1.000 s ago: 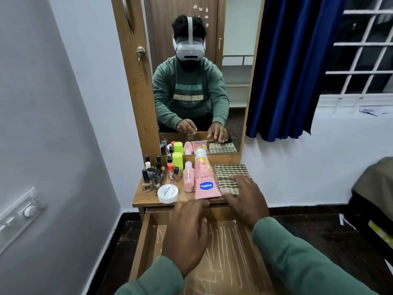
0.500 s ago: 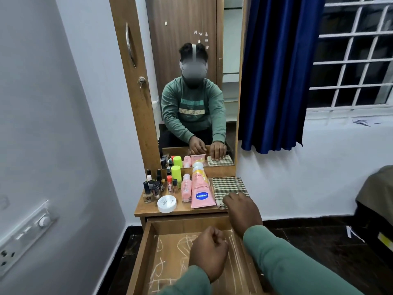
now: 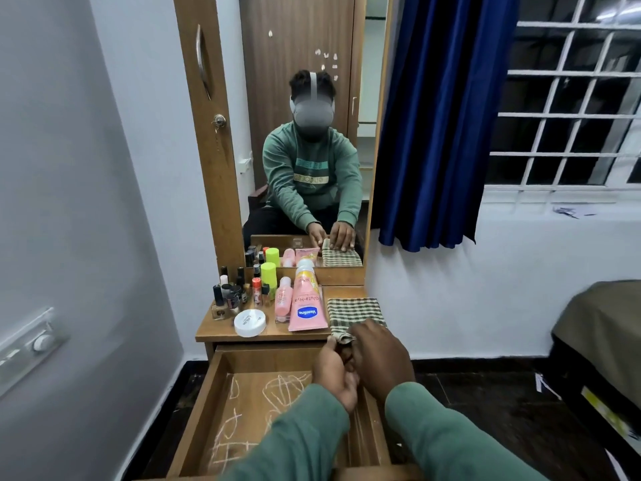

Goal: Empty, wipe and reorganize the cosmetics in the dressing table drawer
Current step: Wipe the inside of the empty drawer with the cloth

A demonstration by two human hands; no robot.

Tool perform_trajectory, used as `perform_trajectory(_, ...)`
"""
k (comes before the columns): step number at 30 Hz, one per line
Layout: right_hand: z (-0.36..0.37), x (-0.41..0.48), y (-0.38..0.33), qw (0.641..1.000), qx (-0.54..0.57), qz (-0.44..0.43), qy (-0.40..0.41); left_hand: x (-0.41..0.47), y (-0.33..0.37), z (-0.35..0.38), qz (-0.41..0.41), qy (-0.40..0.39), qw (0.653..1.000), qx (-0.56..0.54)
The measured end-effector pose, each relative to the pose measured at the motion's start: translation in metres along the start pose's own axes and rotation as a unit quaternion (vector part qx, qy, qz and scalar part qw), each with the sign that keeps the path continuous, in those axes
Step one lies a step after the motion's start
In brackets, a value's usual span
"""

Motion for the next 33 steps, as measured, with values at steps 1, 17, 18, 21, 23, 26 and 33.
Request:
perform_trajectory(1, -0.002, -0.005, 0.001, 1.0, 0.014, 0.002, 0.003, -0.001, -0.001, 0.001, -0.005, -0.005, 1.0, -0.012)
perform_trajectory(17, -0.038, -0.044, -0.021, 0.913, 0.379, 0.154, -0.009, -0.043, -0.003, -0.006, -0.004, -0.147, 0.989, -0.001)
perform_trajectory(18, -0.039, -0.043, -0.02, 0.899, 0.402, 0.174, -0.019, -0.047, -0.003, -0.006, -0.01, -0.162, 0.987, 0.001)
perform_trajectory(21, -0.041, -0.038, -0.018, 0.847, 0.477, 0.228, -0.049, -0.056, -0.006, -0.007, -0.02, -0.188, 0.982, 0.007)
perform_trajectory(23, -0.042, -0.035, -0.017, 0.805, 0.527, 0.263, -0.07, -0.057, -0.005, -0.01, -0.019, -0.192, 0.981, 0.012)
perform_trajectory(26, -0.043, -0.034, -0.016, 0.755, 0.578, 0.295, -0.097, -0.062, -0.001, -0.012, -0.01, -0.199, 0.979, 0.04)
perform_trajectory(33, -0.045, -0.043, -0.024, 0.685, 0.62, 0.337, -0.181, -0.079, 0.016, -0.03, 0.015, -0.195, 0.967, 0.164)
Point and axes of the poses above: each hand's wrist, its own x-axis towards the middle knuckle, its own z-axis out of the palm, y = z × x, the point moved 4 cm from there along x, towards the middle knuckle, and after that the axes turned 6 degrees about z, right-handed, at the moved point
